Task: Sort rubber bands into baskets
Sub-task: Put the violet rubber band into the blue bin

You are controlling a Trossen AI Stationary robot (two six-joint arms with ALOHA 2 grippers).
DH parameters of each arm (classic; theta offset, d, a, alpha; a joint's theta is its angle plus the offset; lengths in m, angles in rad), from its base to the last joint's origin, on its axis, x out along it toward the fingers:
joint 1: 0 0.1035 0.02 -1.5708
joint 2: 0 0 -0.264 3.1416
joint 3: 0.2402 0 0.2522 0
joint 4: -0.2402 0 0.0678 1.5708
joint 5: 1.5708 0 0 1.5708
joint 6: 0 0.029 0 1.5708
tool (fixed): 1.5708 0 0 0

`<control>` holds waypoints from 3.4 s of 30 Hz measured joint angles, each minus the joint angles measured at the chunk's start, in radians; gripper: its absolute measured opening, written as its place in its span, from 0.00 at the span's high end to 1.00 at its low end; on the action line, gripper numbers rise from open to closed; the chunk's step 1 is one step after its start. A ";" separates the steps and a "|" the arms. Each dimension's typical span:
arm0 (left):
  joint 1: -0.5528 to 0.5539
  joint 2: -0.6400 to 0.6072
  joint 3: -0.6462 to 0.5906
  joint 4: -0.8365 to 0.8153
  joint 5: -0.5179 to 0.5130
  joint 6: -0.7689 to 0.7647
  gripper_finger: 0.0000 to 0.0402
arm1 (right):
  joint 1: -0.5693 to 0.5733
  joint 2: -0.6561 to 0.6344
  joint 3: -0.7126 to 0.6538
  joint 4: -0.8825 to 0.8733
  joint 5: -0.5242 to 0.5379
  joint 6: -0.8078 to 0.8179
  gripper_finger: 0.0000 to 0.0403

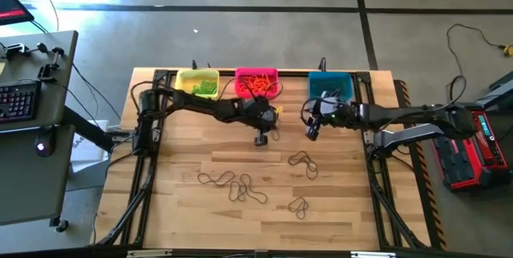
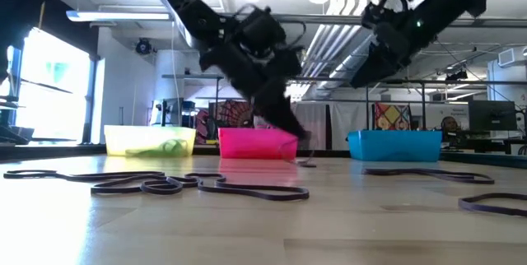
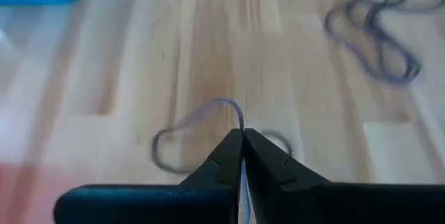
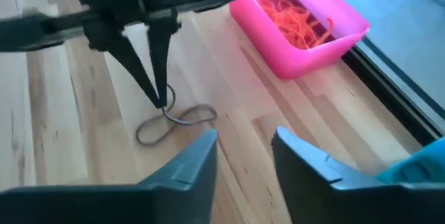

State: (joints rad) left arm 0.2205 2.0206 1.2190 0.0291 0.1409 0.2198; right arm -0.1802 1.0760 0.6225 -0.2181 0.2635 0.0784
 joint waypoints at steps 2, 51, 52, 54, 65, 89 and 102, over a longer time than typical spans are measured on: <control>0.002 -0.027 0.000 -0.007 0.004 -0.001 0.99 | 0.002 0.000 -0.049 0.101 -0.003 0.000 0.75; -0.041 -0.123 0.001 0.149 -0.122 -0.162 0.85 | 0.007 0.193 -0.197 0.521 0.014 0.082 0.99; -0.041 -0.123 0.001 0.149 -0.121 -0.164 0.82 | -0.003 0.180 -0.197 0.503 0.019 0.085 1.00; -0.042 -0.123 -0.009 0.163 -0.120 -0.161 0.77 | -0.023 0.148 -0.197 0.475 0.027 0.099 1.00; -0.037 -0.122 -0.182 0.497 -0.107 -0.174 0.63 | -0.139 -0.119 -0.197 0.326 0.069 0.033 1.00; 0.013 -0.122 -0.365 0.798 0.103 -0.234 0.63 | -0.086 0.068 -0.158 0.233 -0.272 0.098 0.65; 0.042 -0.122 -0.470 0.913 0.189 -0.210 0.63 | 0.025 0.434 0.056 0.215 -0.249 -0.016 0.52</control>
State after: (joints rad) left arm 0.2623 1.8984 0.7494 0.9422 0.3302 0.0095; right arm -0.1550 1.5100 0.6787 -0.0033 0.0141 0.0620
